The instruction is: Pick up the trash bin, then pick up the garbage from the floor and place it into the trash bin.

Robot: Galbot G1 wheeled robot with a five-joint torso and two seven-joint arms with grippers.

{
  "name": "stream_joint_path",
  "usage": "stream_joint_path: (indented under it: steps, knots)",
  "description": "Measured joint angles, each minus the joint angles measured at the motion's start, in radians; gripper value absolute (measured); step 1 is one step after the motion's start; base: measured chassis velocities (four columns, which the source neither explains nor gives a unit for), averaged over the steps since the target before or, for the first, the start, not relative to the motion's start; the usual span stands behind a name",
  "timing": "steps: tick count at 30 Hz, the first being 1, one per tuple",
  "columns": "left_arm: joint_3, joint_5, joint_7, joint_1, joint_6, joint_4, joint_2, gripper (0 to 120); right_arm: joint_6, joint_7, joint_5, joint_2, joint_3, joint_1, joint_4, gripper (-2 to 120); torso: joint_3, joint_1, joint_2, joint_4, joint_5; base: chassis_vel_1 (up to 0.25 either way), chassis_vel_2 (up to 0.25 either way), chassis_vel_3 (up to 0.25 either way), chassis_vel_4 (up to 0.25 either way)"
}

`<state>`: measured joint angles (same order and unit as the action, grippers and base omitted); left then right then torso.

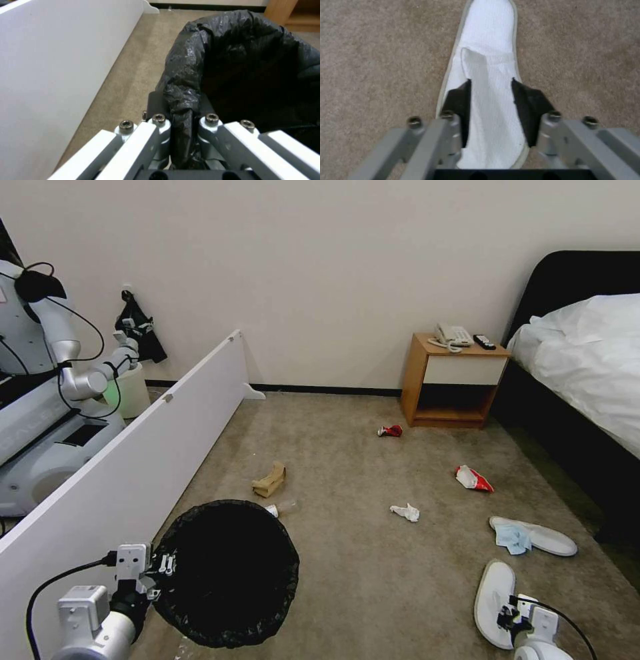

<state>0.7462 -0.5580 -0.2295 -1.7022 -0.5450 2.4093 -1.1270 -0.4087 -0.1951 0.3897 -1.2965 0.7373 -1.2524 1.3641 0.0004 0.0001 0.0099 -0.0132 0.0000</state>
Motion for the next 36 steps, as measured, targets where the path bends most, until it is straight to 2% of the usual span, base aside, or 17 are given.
stream_joint_path:
  steps: [1,2,4,5,7,8,10,12,14,15,16,21,36]
  knots:
    - [0.000,0.000,0.000,0.000,0.000,0.000,0.000,4,0.000,0.000,-0.001,0.000,-0.001,0.000,0.003,44,0.000,0.000,0.000,0.0000,0.0000,0.000,0.000,0.000,0.000]
    - [0.000,0.000,0.000,0.000,0.000,0.000,0.000,4,0.000,0.000,-0.001,0.000,-0.001,0.000,0.003,44,0.000,0.000,0.000,0.0000,0.0000,0.000,0.000,0.000,0.000]
    - [0.000,0.000,0.000,0.002,-0.001,0.000,0.000,4,0.000,-0.001,-0.001,0.001,-0.003,-0.003,0.012,55,0.000,0.000,0.000,0.0000,-0.0001,0.000,0.000,0.000,0.000]
    - [0.000,0.000,0.000,0.002,-0.001,0.000,0.000,4,0.000,-0.001,-0.001,0.001,-0.003,-0.003,0.012,55,0.000,0.000,0.000,0.0000,-0.0001,0.000,0.000,0.000,0.000]
    - [-0.001,0.000,-0.001,0.004,-0.002,0.000,0.001,4,-0.001,-0.002,-0.008,0.000,-0.006,0.001,0.008,65,0.000,0.000,0.000,-0.0001,0.0000,0.000,0.000,0.000,0.000]
    - [-0.001,0.000,-0.001,0.004,-0.002,0.000,0.001,4,-0.001,-0.002,-0.008,0.000,-0.006,0.001,0.008,65,0.000,0.000,0.000,-0.0001,0.0000,0.000,0.000,0.000,0.000]
    - [-0.001,0.000,-0.001,0.004,-0.002,-0.001,0.000,4,-0.001,-0.002,-0.016,-0.002,-0.008,0.013,-0.009,76,0.000,0.000,0.000,0.0000,-0.0001,0.000,0.000,0.000,0.000]
    - [-0.001,0.000,-0.001,0.004,-0.002,-0.001,0.000,4,-0.001,-0.002,-0.017,-0.003,-0.010,0.018,-0.015,79,0.000,0.000,0.000,0.0000,0.0000,0.000,0.000,0.000,0.000]
    - [0.001,0.000,-0.001,0.003,-0.003,-0.001,0.001,4,-0.001,-0.002,-0.024,-0.005,-0.015,0.033,-0.032,90,0.000,0.000,0.000,0.0000,0.0000,0.000,0.000,0.000,0.000]
    - [0.001,0.000,-0.001,0.003,-0.003,-0.001,0.001,4,-0.001,-0.002,-0.024,-0.005,-0.015,0.033,-0.032,90,0.000,0.000,0.000,0.0000,0.0000,0.000,0.000,0.000,0.000]
    - [0.001,0.000,-0.001,0.003,-0.005,0.000,0.001,4,-0.001,-0.002,-0.027,-0.006,-0.018,0.045,-0.047,96,0.000,0.000,0.000,0.0000,0.0001,0.000,0.000,0.000,0.000]
    - [-0.004,0.002,-0.002,0.004,-0.007,0.000,-0.003,4,-0.001,-0.001,-0.031,-0.006,-0.024,0.075,-0.084,100,0.000,0.000,0.000,0.0000,0.0000,0.000,0.000,0.000,0.000]
    - [0.002,0.002,-0.003,0.006,-0.010,0.001,-0.002,4,0.016,0.012,-0.074,-0.024,-0.024,0.145,-0.205,100,0.000,0.000,0.000,0.0000,0.0001,0.000,0.000,0.000,0.000]
